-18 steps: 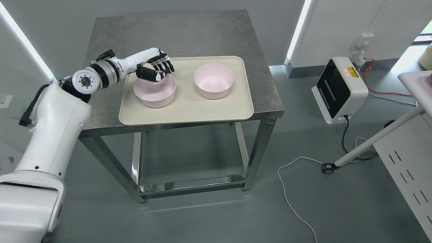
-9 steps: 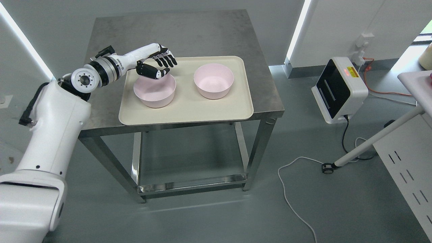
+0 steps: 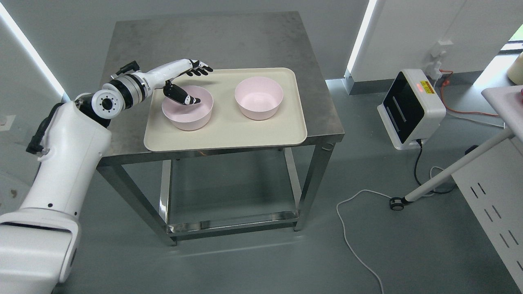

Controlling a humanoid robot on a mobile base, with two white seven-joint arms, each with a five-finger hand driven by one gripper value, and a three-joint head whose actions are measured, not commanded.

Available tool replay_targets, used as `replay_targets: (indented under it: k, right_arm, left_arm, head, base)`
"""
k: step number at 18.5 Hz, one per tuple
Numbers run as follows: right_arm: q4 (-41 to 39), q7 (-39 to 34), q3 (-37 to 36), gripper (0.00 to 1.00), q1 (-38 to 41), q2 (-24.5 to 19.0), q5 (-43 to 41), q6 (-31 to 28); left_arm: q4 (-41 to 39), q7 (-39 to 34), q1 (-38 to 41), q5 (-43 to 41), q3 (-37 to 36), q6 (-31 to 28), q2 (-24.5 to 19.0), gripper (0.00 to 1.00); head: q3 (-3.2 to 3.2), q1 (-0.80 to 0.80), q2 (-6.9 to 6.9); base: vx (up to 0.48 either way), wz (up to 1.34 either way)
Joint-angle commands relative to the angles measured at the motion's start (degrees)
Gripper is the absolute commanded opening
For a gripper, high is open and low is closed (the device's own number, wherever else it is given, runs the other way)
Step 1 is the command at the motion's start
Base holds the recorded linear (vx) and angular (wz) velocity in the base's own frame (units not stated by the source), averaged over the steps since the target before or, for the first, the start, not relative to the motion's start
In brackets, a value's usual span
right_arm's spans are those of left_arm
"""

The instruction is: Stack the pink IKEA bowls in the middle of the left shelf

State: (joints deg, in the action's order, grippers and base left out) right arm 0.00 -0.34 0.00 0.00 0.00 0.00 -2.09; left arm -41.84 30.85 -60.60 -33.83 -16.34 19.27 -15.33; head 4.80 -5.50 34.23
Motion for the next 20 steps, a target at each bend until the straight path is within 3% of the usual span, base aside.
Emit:
replay_targets:
  k: [1, 3, 8, 14, 20]
  right_arm:
    - [-1.93, -0.02, -0.62, 1.0, 1.67, 1.0, 0.0, 0.07]
    - [-1.93, -0.02, -0.62, 1.0, 1.67, 1.0, 0.0, 0.16]
    - [-1.93, -0.02, -0.62, 1.0, 1.67, 1.0, 0.0, 0.07]
    - [-1.93, -0.02, -0.62, 1.0, 1.67, 1.0, 0.0, 0.07]
    - [-1.93, -0.02, -0.62, 1.0, 1.67, 1.0, 0.0, 0.07]
  left_arm:
    - [2.29, 1.13, -1.79, -1.15, -5.63, -0.47, -0.84, 0.51]
    - [2.29, 2.62, -1.8, -1.07, -5.64, 0.23, -1.19, 0.31]
    - [2.37, 5.87, -1.53, -0.98, -4.41, 3.48, -1.2, 0.04]
    - [2.03, 5.54, -1.8, -0.54, -0.11, 3.58, 0.47, 0.01]
    - [0.53, 8.78, -9.87, -0.28, 5.44, 2.61, 7.33, 0.0]
  head:
    - [0.0, 0.0, 0.0]
    - [0.0, 0.0, 0.0]
    - [0.0, 0.0, 0.0]
    - [0.0, 0.0, 0.0]
    - [0.0, 0.0, 0.0]
  base:
    - [0.0, 0.0]
    - [0.0, 0.0]
    - [0.0, 0.0]
    - [0.0, 0.0]
    - [0.0, 0.0]
